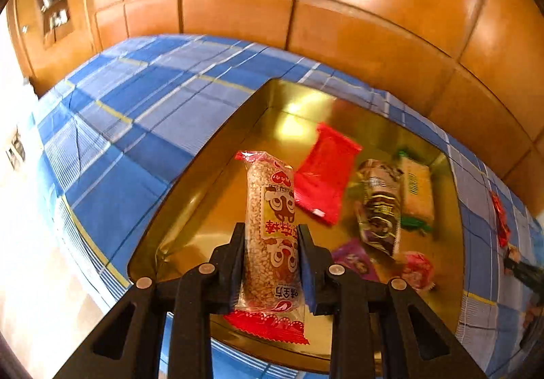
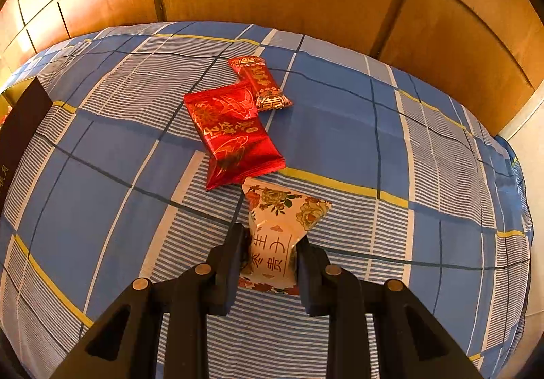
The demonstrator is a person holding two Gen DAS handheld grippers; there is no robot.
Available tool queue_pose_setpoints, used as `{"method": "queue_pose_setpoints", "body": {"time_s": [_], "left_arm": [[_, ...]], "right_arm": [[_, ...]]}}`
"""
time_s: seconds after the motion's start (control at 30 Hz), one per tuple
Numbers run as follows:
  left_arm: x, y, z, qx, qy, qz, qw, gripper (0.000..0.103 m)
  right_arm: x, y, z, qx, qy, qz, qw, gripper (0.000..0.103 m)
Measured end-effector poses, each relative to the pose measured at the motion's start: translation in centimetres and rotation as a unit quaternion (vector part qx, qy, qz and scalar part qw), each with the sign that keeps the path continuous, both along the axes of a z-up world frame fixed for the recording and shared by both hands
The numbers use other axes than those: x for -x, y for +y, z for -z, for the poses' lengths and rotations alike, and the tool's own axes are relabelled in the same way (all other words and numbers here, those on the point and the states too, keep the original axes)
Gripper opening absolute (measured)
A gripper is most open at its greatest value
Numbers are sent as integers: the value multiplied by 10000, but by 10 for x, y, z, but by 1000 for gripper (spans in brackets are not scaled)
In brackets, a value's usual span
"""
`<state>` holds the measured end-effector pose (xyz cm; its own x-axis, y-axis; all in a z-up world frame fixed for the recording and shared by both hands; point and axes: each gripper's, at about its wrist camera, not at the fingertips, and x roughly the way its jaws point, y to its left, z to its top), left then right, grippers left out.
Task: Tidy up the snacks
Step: 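Carry the rice cracker bar into the gold box and open the left gripper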
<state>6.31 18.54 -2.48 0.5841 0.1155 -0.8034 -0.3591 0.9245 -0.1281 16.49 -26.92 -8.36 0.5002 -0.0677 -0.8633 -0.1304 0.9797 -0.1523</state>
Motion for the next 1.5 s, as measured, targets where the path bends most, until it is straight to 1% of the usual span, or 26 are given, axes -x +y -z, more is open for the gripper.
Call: {"method": "queue_pose_setpoints", "body": {"time_s": [0.2,0.3,0.37,0.5,0.6,0.63,0.73,0.8,0.87,0.97,1.1,1.27,1.5], "left_arm": [[-11,-6,18,40,179,65,9998,29],[-14,-10,21,71,193,102,9997,29],[-15,-14,22,89,207,163,9996,32],[-13,-17,25,-50,289,152,9995,32],[-6,-21,24,-269,293,88,9992,32],[-3,-24,22,-403,280,61,9988,32],[6,-30,15,-692,188,-92,9974,33],[13,-33,8,-712,69,-122,9974,35],[17,-36,2,-700,-26,-127,9975,39],[25,-45,-10,-751,-255,-37,9968,42],[33,-59,-24,-882,-484,204,9947,44],[42,-67,-32,-882,-638,390,9933,44],[54,-67,-30,-774,-681,490,9935,44]], "right_arm": [[1,1,-1,8,-12,6,10000,28],[1,0,-1,4,-13,8,10000,28],[1,1,-1,13,-12,7,10000,28],[1,1,-1,28,-15,3,10000,28],[1,1,-1,62,-22,-13,10000,28],[1,1,-1,73,-26,-18,10000,28],[1,2,-1,99,-37,-27,9999,28],[1,2,-1,122,-53,-33,9999,28],[2,3,-1,143,-70,-32,9999,28],[4,4,-1,169,-95,-36,9998,28],[7,6,-1,255,-96,-95,9996,28],[11,8,0,367,-60,-117,9992,28],[14,15,-1,511,87,12,9987,27]]}}
